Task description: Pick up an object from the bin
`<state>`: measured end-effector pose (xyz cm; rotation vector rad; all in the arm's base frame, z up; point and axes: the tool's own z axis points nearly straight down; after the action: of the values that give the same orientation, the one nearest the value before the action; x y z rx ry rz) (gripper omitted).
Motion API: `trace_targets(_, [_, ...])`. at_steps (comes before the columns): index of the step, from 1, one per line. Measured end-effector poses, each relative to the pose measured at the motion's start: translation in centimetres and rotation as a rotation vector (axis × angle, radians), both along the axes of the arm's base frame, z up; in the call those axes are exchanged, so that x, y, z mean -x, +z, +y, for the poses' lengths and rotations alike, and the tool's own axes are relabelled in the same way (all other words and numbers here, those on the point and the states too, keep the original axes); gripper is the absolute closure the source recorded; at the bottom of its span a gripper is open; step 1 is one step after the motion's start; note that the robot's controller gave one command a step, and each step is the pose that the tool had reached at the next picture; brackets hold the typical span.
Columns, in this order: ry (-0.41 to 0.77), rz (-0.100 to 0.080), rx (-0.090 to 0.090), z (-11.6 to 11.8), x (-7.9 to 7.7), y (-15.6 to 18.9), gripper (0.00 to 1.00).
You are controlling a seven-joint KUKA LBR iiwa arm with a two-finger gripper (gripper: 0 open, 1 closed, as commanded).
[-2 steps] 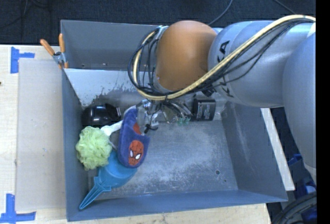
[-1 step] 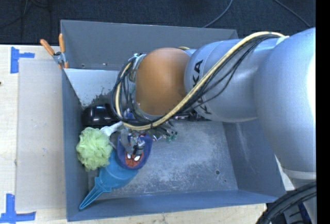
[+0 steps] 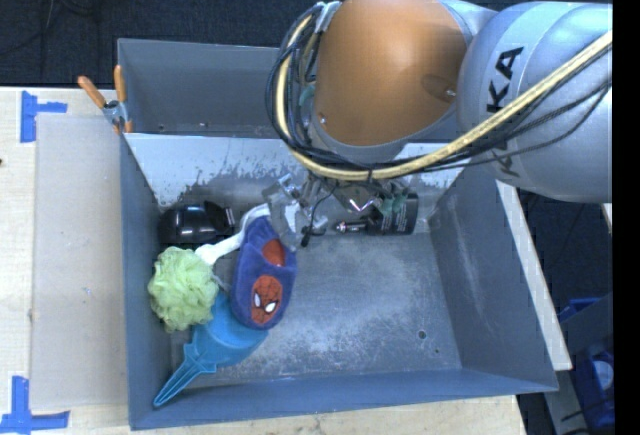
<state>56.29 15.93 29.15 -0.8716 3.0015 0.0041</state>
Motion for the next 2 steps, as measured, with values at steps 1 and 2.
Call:
trace_targets(1, [0.002, 0.007, 0.000, 2.1, -2.9, -14.3, 1.00])
trace_targets(2, [0.087, -0.003, 0.000, -1.1, -1.9, 0.8, 1.00])
